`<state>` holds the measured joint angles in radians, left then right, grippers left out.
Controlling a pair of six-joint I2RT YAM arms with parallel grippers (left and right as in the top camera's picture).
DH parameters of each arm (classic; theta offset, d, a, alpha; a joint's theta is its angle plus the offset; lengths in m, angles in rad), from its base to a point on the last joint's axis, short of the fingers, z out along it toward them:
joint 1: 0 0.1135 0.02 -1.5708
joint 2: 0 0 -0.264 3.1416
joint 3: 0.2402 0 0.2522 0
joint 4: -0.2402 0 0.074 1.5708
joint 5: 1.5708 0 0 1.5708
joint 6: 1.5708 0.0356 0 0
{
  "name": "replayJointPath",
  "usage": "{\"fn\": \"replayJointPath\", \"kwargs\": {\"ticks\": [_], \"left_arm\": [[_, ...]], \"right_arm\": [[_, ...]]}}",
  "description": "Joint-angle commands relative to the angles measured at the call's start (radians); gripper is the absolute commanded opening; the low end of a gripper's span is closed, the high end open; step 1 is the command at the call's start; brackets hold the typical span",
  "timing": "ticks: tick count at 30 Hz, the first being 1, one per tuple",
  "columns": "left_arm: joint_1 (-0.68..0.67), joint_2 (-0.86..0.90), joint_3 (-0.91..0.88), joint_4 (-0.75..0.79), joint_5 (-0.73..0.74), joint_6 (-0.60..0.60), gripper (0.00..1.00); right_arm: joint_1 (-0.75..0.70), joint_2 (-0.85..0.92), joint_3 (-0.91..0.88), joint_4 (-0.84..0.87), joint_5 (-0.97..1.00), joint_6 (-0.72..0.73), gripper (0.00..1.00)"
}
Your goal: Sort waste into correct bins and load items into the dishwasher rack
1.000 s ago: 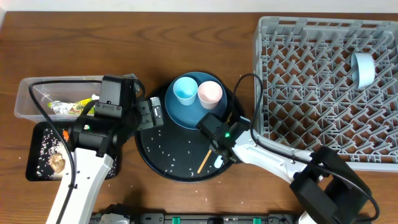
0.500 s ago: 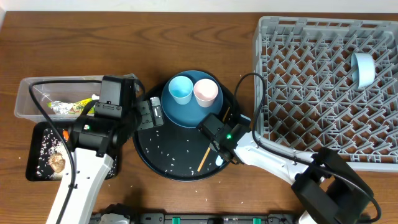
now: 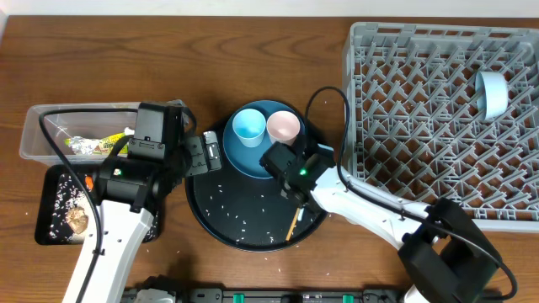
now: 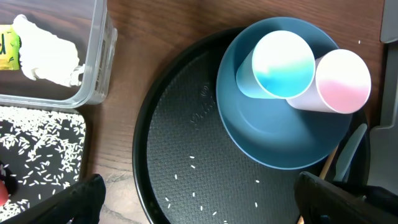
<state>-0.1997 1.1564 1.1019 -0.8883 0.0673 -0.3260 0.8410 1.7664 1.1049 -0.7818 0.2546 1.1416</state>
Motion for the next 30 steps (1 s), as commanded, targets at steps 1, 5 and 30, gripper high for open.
{"fn": "replayJointPath", "kwargs": {"ticks": [1,5,30], "left_arm": [[0.003,-0.001,0.009,-0.001,-0.016,-0.009,0.98],[0.003,-0.001,0.009,-0.001,-0.016,-0.009,0.98],[0.003,-0.001,0.009,-0.001,-0.016,-0.009,0.98]], "right_arm": [[-0.002,0.006,0.034,-0.011,-0.010,-0.057,0.01],[-0.003,-0.004,0.079,-0.061,-0.012,-0.103,0.01],[-0.106,-0.577,0.185,-0.390,0.011,-0.303,0.01]]}}
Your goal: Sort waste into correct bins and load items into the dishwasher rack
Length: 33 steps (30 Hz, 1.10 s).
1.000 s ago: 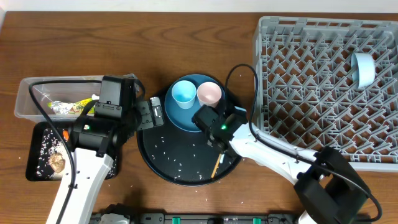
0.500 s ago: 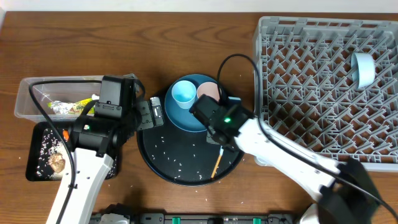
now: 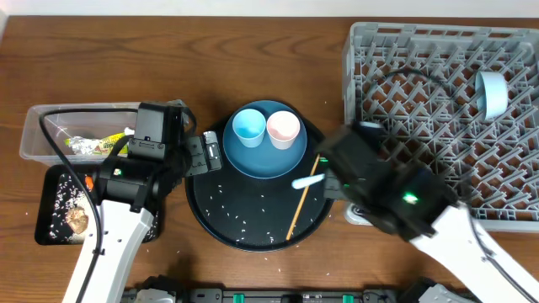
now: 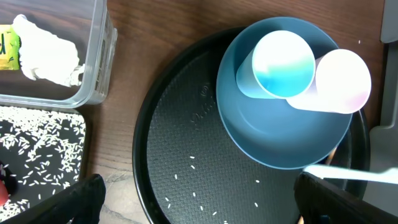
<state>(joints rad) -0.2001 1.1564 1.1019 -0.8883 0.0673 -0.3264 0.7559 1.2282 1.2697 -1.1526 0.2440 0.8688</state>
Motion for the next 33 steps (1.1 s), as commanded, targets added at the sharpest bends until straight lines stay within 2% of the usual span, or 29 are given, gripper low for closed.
{"fn": "replayJointPath", "kwargs": {"ticks": [1,9,13,17,19,22,26,27,29,33], "left_arm": [[0.003,-0.001,0.009,-0.001,-0.016,-0.008,0.98],[0.003,-0.001,0.009,-0.001,-0.016,-0.008,0.98],[0.003,-0.001,0.009,-0.001,-0.016,-0.008,0.98],[0.003,-0.001,0.009,-0.001,-0.016,-0.008,0.98],[0.003,-0.001,0.010,-0.001,-0.016,-0.008,0.98],[0.003,-0.001,0.009,-0.001,-0.016,-0.008,0.98],[0.003,-0.001,0.009,-0.001,-0.016,-0.008,0.98],[0.003,-0.001,0.009,-0.001,-0.016,-0.008,0.98],[0.003,-0.001,0.009,-0.001,-0.016,-0.008,0.98],[0.003,-0.001,0.010,-0.001,-0.016,-0.008,0.98]], "right_arm": [[-0.028,-0.052,0.020,-0.039,0.022,-0.030,0.01],[-0.042,-0.063,0.015,-0.113,-0.002,-0.039,0.01],[-0.038,-0.043,-0.005,-0.102,-0.018,0.060,0.01],[0.001,-0.005,-0.061,-0.010,-0.039,0.104,0.04],[0.025,0.019,-0.095,0.058,-0.047,0.114,0.09],[0.065,0.071,-0.145,0.164,-0.045,0.193,0.11],[0.089,0.150,-0.193,0.301,-0.019,0.308,0.18],[0.090,0.173,-0.199,0.321,-0.005,0.359,0.33],[0.089,0.220,-0.202,0.330,0.028,0.477,0.52],[0.089,0.294,-0.202,0.330,0.080,0.694,0.55]]}}
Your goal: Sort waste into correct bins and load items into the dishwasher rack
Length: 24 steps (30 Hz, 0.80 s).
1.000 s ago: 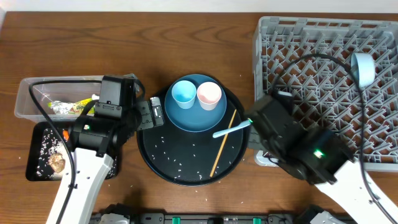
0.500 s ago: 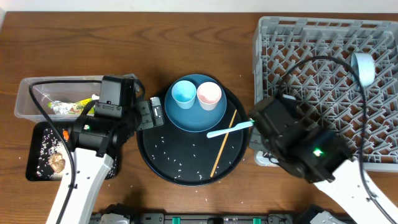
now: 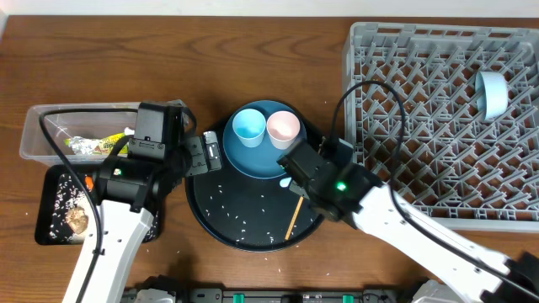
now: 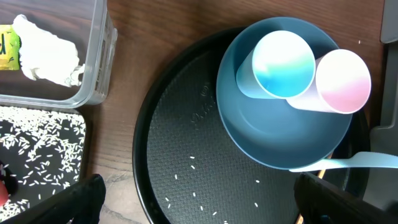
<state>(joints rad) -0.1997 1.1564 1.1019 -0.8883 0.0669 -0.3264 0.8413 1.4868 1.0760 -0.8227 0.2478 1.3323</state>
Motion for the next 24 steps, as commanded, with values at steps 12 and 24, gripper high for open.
{"fn": "replayJointPath", "kwargs": {"ticks": [12,24], "left_arm": [[0.003,-0.001,0.010,-0.001,-0.015,-0.008,0.98],[0.003,-0.001,0.009,-0.001,-0.016,-0.008,0.98]], "right_arm": [[0.004,0.164,-0.009,0.043,0.137,0.568,0.42],[0.002,0.230,-0.010,0.056,0.175,0.666,0.38]]}}
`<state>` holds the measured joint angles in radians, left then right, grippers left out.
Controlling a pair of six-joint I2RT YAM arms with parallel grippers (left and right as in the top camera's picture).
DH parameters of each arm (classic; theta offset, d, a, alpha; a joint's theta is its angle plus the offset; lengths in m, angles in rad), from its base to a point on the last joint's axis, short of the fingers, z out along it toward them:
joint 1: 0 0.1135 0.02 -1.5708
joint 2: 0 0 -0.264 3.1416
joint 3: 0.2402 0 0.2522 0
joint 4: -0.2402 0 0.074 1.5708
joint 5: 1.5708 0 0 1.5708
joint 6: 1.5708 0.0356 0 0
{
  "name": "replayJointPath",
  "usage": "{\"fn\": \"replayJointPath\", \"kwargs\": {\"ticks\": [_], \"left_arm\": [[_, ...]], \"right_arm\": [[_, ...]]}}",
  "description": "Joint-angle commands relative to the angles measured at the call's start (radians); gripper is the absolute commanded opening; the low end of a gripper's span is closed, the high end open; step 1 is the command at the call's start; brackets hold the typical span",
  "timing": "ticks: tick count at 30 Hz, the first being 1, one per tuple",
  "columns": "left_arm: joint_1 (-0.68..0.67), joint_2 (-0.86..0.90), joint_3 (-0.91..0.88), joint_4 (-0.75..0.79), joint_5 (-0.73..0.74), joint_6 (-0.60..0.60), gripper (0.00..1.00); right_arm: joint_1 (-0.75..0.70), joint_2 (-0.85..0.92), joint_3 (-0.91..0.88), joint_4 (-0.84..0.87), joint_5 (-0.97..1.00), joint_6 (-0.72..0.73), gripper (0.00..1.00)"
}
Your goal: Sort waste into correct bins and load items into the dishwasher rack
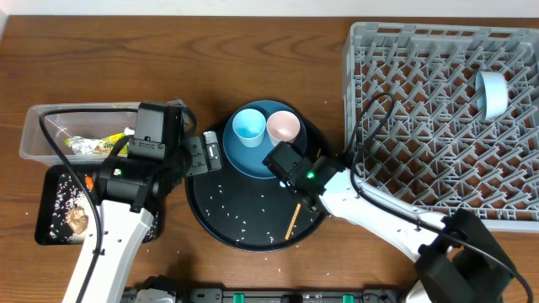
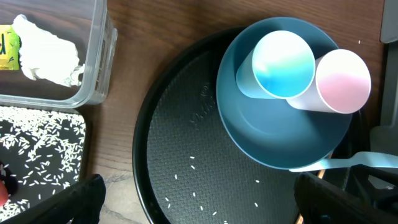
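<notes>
A black round tray (image 1: 221, 215) holds a blue plate (image 2: 280, 140) with a blue cup (image 1: 248, 126) and a pink cup (image 1: 283, 126) on it. A wooden chopstick (image 1: 292, 220) lies on the tray's right side. In the left wrist view a light blue spoon (image 2: 348, 162) lies crosswise over the plate's near rim, reaching the right gripper (image 1: 286, 172), whose fingers are hidden under its body. The left gripper (image 2: 199, 202) stands wide open over the tray's left part with nothing between its fingers.
A grey dishwasher rack (image 1: 446, 118) fills the right side, with a white cup (image 1: 491, 93) in it. At the left stand a clear bin (image 1: 50, 151) with wrappers and a black tray (image 1: 50, 220) with rice and scraps. Rice grains dot the round tray.
The right gripper has shifted a little left and toward the plate. The spoon lies almost where it was. The left arm has not moved.
The right gripper was low on the tray's right side, with the spoon beside the chopstick. Then the arm stood high, the spoon crosswise at its fingers. Later it was lower by the plate, and now it is low at the plate's rim.
</notes>
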<state>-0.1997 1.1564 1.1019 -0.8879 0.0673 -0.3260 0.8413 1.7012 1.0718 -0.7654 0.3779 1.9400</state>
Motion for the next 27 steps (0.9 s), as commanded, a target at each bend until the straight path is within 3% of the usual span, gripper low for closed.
{"fn": "replayJointPath", "kwargs": {"ticks": [1,27], "left_arm": [[0.003,-0.001,0.009,-0.001,-0.016,-0.009,0.98],[0.003,-0.001,0.009,-0.001,-0.016,-0.009,0.98]], "right_arm": [[0.002,0.021,-0.005,-0.001,0.045,0.066,0.38],[-0.025,0.129,-0.021,0.124,0.106,0.094,0.43]]}}
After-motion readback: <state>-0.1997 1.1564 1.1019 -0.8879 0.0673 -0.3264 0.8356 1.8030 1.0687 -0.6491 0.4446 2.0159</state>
